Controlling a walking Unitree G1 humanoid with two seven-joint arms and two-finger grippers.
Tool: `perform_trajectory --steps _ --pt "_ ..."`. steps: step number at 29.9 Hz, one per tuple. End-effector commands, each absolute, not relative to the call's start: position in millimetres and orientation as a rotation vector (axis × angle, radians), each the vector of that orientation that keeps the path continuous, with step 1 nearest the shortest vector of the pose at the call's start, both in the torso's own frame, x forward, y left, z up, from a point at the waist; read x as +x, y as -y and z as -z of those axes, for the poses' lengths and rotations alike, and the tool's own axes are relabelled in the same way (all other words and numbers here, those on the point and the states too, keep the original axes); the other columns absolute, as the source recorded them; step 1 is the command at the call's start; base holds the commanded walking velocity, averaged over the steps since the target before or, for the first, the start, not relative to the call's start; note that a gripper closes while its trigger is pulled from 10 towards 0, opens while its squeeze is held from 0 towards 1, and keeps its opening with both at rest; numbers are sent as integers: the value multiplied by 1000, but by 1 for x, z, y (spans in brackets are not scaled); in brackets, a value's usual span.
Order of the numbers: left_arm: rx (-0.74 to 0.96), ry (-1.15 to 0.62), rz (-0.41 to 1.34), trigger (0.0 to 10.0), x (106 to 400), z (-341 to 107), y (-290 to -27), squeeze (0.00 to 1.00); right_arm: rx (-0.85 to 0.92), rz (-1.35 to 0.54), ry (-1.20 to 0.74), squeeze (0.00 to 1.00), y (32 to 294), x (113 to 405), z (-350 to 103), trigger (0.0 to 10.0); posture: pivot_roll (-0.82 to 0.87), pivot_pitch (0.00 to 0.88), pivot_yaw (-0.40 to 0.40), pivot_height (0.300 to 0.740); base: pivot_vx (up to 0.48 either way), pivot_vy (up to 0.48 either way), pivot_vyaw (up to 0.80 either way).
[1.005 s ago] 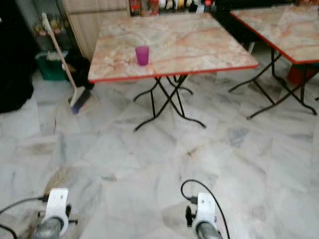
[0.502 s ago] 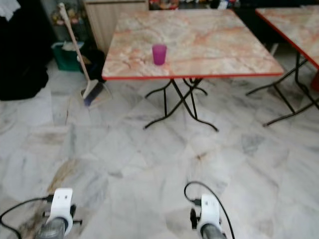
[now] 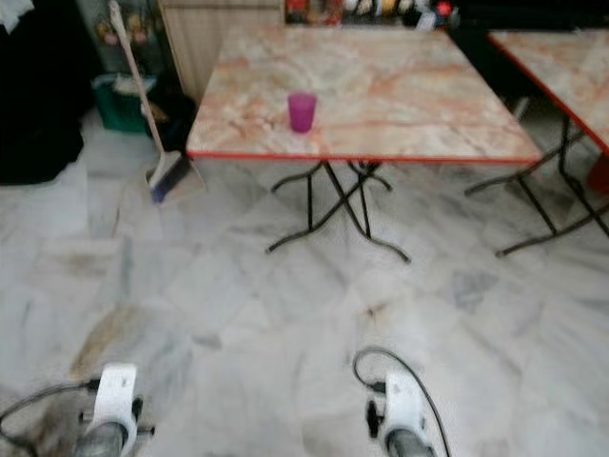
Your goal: Setting the table
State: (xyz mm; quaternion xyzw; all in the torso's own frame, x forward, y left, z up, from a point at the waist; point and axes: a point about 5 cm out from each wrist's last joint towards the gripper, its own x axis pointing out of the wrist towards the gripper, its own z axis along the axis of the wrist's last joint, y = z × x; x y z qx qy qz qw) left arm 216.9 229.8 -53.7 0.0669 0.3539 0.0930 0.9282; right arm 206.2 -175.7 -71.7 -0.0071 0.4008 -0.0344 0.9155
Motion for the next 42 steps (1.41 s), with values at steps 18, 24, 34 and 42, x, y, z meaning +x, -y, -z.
perform_trajectory --steps 18,24,34,42 --pt "134 -752 -184 10000 213 57 -227 0 -11 115 -840 0 188 200 74 10000 49 122 -6 740 307 0 30" --pt "151 -750 -165 10000 215 57 -226 0 -18 116 -839 0 189 201 73 10000 48 109 -6 740 313 0 0" --pt "155 -744 -160 10000 218 55 -226 0 -20 109 -830 0 188 205 71 10000 49 72 -4 740 310 0 0" --pt "158 -743 -155 10000 219 54 -226 0 -24 105 -830 0 187 206 71 10000 45 54 -2 740 313 0 0"
